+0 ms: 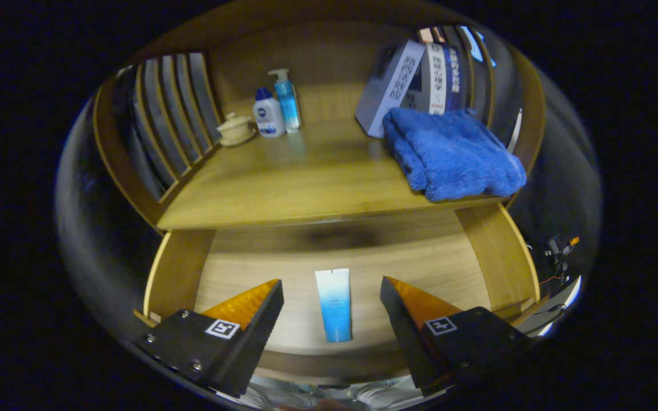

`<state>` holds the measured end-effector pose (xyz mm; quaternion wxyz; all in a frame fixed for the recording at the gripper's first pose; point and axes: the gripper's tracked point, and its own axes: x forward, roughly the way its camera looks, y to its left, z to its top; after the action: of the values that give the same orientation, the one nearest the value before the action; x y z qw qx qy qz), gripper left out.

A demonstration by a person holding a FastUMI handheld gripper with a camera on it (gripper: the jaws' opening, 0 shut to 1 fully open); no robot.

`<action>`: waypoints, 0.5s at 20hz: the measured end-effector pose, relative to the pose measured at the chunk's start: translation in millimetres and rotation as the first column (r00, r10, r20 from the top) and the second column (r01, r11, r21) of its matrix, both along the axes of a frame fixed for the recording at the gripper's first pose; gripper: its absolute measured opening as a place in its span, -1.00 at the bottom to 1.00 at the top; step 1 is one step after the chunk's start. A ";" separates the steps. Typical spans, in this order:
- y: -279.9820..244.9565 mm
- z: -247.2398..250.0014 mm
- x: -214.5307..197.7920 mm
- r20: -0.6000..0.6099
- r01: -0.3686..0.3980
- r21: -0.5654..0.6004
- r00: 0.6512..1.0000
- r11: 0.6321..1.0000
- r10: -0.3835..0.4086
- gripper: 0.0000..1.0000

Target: Pull open the drawer, take out the items inside it, and place them on the countertop above the cabinet.

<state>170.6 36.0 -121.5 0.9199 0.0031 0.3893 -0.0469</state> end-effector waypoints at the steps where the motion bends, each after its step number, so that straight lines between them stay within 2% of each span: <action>1: -2.1 -9.3 4.0 -0.044 0.018 -0.003 0.999 1.000 -0.018 1.00; 5: -0.4 -54.8 8.7 -0.230 0.004 -0.021 0.973 1.000 -0.009 1.00; 8: -1.5 -76.6 0.5 -0.337 0.016 -0.051 0.941 0.999 -0.033 0.57; 10: -2.3 -85.9 -4.4 -0.372 0.010 -0.064 0.928 0.998 -0.033 0.57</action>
<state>166.1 33.7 -207.4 0.8283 -0.0295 0.5553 -0.0685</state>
